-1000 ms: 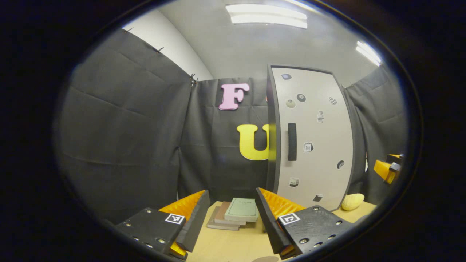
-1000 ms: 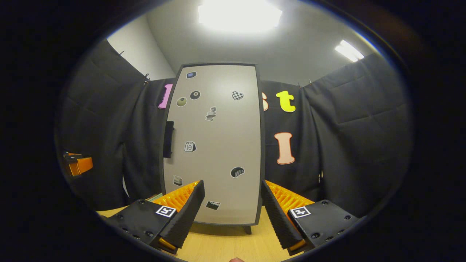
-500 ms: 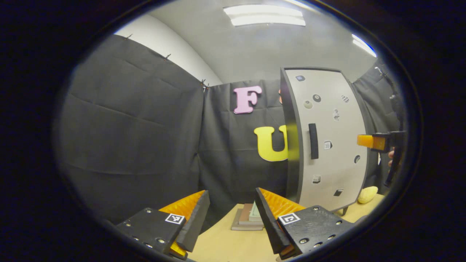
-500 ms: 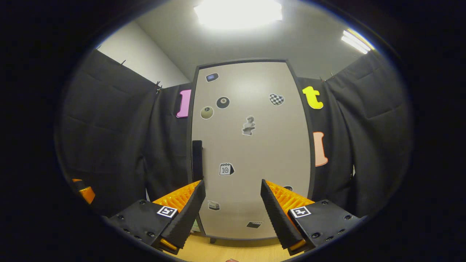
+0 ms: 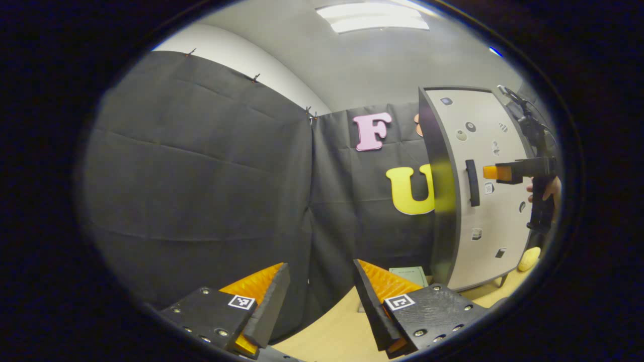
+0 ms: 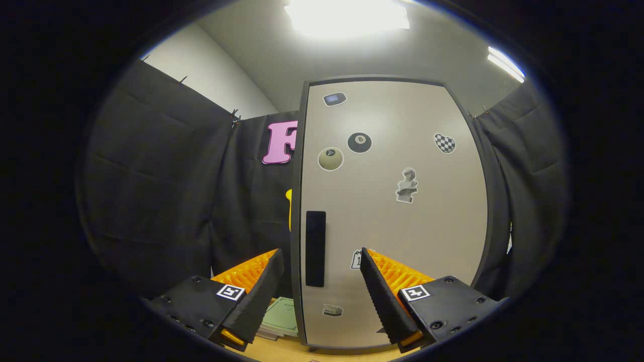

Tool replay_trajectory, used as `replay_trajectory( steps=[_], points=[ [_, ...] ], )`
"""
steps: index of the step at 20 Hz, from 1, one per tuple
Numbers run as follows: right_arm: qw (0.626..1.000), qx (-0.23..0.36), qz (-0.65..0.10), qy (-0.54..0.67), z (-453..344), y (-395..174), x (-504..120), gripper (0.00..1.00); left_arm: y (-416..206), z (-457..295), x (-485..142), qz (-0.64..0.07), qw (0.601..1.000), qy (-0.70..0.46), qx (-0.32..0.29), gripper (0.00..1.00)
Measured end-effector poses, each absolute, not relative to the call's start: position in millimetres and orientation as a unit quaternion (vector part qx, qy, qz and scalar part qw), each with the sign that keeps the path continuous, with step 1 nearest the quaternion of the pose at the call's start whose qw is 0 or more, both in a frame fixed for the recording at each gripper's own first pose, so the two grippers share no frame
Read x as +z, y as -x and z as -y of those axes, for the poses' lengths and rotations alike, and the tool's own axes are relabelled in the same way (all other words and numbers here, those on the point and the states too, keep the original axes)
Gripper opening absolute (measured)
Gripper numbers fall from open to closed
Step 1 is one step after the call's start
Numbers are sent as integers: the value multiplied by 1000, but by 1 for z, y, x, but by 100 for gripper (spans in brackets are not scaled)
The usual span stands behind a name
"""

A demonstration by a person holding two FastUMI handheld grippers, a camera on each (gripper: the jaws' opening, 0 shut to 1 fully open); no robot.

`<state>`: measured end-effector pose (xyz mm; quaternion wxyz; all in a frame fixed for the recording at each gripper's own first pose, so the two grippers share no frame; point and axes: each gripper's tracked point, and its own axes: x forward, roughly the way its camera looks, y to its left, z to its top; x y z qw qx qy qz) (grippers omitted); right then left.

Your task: Open the cabinet door with the right hand, grasp the bottle in the cabinet with the left hand and place it on the coaster, then close the cabinet door with the right hand.

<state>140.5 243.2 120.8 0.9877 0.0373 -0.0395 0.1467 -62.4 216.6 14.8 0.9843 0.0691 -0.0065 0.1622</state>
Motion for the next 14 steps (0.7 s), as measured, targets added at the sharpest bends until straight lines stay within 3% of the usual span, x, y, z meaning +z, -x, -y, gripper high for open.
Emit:
replay_trajectory(
  steps=[5,9,12,14],
  points=[
    [990,136,24,-27,-265,-172,121,96,73,-246,6,-4,979,-70,189,78],
    [992,125,-13,-26,-276,-201,107,90,76,-265,-1,-11,977,-72,202,78],
    [992,116,-52,-26,-281,-214,92,77,83,-276,-2,-15,975,-73,209,75],
    [991,112,-67,-31,-281,-220,85,57,84,-283,-3,-15,974,-72,213,75]
  ],
)
